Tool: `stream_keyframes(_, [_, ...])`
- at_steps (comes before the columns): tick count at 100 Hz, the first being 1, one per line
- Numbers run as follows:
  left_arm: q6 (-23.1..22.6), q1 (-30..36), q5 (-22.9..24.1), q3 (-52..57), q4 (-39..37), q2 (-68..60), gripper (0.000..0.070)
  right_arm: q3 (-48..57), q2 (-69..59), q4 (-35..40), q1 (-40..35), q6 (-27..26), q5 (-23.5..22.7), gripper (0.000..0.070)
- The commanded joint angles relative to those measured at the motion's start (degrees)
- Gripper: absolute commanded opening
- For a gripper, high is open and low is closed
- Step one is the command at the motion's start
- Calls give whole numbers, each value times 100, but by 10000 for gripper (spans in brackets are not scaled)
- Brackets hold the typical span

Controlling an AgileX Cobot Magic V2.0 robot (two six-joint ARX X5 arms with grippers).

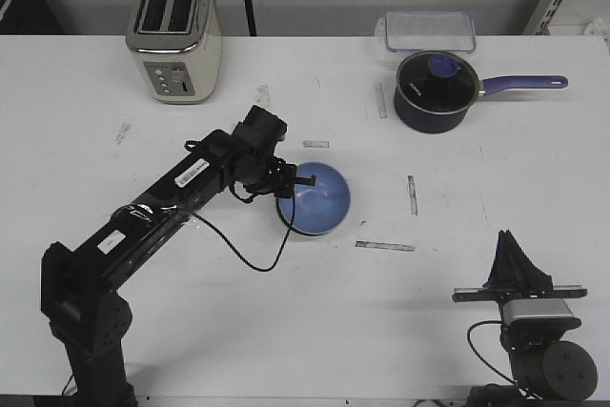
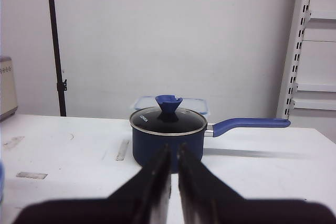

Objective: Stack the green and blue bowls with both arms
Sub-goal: 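Lower the blue bowl into the green bowl with the left gripper, then open the left gripper and retract it to rest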

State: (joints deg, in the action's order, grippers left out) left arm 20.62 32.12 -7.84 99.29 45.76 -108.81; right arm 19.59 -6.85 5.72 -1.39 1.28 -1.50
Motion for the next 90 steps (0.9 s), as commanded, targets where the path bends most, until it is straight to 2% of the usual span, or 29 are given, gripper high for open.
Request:
stream_keyframes(1, [48, 63, -35, 168, -15, -63, 236, 33, 13, -57, 11, 7, 2, 15])
stream_keyframes(14, [46, 96, -31, 168, -2, 35, 392, 33, 13, -57, 11, 7, 0, 15])
stream_keyframes(27, [46, 96, -28, 168, 48, 197, 503, 33, 13, -57, 11, 7, 2, 15])
stream_keyframes(59, [-2, -90, 2, 70, -39, 946, 493, 33, 13, -57, 11, 7, 0, 15])
stream_keyframes(90, [-654, -527, 369, -1565, -1878, 2511, 483, 33, 13, -57, 11, 7, 0, 15])
